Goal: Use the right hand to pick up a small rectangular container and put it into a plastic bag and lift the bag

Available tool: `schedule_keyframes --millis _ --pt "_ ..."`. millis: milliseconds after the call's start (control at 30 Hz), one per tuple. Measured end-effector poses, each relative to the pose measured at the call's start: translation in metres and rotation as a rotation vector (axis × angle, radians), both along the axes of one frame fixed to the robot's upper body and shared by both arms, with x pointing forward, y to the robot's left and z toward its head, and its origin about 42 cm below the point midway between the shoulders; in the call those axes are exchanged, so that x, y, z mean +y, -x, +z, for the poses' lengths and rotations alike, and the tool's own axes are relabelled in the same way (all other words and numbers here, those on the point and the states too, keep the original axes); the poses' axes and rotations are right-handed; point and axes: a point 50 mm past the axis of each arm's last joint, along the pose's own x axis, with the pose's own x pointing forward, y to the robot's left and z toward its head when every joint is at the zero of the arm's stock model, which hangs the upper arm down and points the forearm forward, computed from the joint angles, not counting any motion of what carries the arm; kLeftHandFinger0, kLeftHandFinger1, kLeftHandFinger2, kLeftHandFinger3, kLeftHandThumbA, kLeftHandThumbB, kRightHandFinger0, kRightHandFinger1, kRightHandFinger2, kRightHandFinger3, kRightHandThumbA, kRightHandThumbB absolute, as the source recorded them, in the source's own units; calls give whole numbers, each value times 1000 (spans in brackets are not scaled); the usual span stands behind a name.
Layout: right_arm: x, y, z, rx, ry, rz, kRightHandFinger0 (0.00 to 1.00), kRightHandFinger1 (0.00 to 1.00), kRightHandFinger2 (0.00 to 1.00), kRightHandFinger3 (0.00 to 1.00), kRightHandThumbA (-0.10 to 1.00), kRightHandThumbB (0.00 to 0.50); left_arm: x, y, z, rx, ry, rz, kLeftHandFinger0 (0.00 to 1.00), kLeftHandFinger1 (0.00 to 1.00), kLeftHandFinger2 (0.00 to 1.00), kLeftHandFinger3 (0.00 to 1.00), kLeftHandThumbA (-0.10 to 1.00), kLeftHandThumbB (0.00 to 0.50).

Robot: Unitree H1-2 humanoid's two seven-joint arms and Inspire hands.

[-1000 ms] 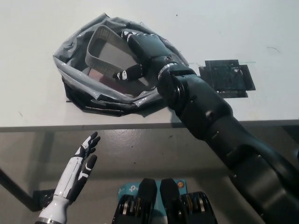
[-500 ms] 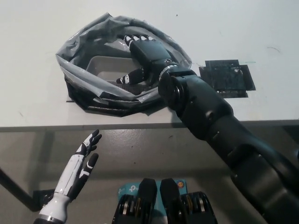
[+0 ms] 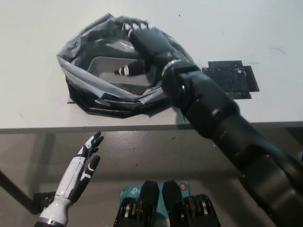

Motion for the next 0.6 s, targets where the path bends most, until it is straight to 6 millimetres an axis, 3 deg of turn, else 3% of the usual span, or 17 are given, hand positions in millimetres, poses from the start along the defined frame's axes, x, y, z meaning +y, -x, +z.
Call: schedule_keyframes --millis 200,267,367,600 --pt "-22 0 52 -131 -137 28 1000 1000 1000 1000 1000 403 0 2 -2 7 -2 -1 1000 1000 1000 1000 1000 232" --pt "-28 2 65 -145 -197 36 1000 1000 1000 1000 1000 425 1 4 -3 12 -3 0 1000 1000 1000 1000 1000 222" --pt "-34 4 80 -140 -292 51 1000 1000 1000 1000 1000 414 2 6 -6 20 -4 2 1000 1000 1000 1000 1000 228" --pt "-43 4 90 -102 -401 66 1000 1000 1000 1000 1000 394 2 7 -6 21 -4 3 1000 1000 1000 1000 1000 241"
